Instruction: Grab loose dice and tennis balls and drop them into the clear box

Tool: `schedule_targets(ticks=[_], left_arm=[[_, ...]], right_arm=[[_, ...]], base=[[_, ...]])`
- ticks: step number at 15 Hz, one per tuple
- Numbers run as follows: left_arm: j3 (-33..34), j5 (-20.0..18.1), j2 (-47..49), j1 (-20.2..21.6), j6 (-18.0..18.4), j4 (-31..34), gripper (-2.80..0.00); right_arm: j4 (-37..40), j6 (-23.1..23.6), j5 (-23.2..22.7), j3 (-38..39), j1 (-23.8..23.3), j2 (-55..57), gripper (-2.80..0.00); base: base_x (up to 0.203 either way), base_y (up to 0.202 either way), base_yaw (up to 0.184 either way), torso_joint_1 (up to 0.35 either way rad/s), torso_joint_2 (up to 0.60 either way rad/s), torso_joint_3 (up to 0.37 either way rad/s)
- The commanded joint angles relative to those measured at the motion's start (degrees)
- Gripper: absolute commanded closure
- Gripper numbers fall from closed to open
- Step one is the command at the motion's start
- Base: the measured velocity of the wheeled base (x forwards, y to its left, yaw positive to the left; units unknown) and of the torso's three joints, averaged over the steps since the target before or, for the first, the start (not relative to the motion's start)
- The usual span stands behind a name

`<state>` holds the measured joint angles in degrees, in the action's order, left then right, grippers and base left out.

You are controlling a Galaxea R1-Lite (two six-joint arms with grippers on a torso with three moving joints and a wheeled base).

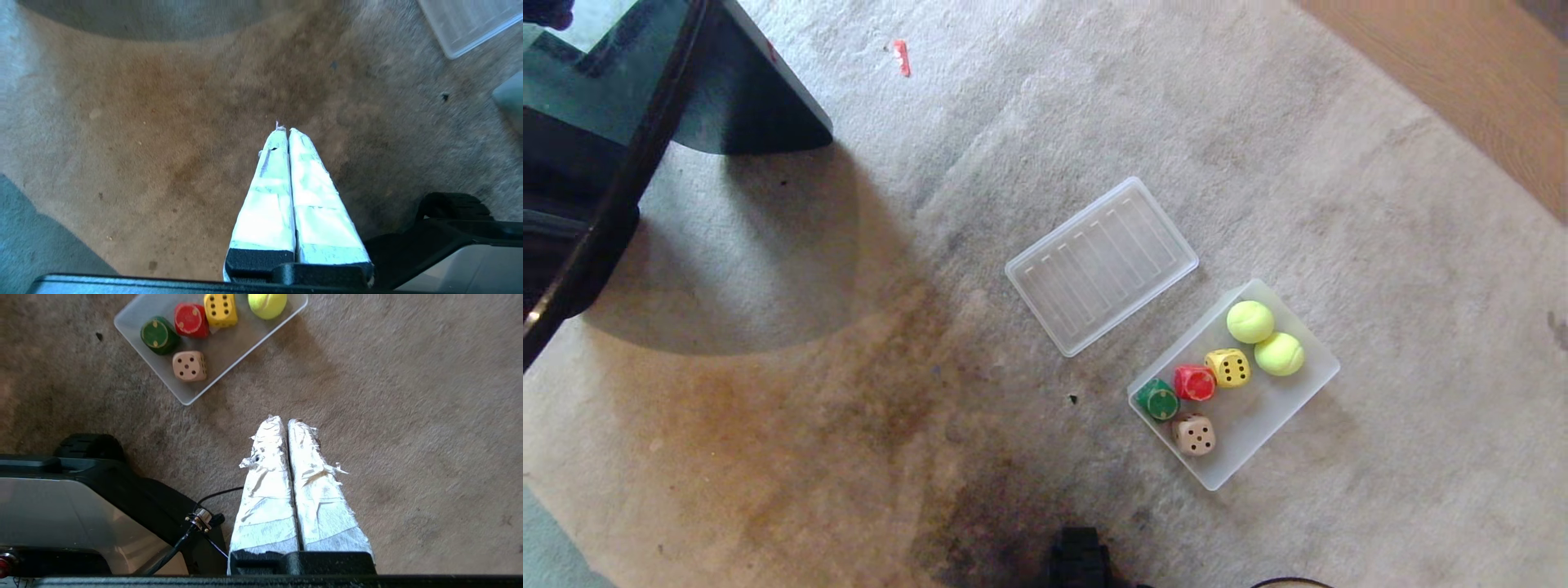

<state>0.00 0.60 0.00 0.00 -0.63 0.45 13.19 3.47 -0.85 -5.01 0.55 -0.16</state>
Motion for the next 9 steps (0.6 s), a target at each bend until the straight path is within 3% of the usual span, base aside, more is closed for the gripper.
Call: schedule_targets(ticks=[1, 9], left_arm=[[0.09, 0.02, 0.0, 0.0, -0.07, -0.01, 0.0], [0.02, 0.02, 0.07, 0.0, -0.07, -0.01, 0.0]], right_arm=[[0.08, 0.04, -0.03, 0.0, -0.02, 0.16, 0.0], [0.08, 0.04, -0.03, 0.0, 0.04, 0.16, 0.0]], base=[[0.0, 0.0, 0.0, 0.006, 0.01, 0.211], [0.0, 0.0, 0.0, 0.002, 0.0, 0.2]])
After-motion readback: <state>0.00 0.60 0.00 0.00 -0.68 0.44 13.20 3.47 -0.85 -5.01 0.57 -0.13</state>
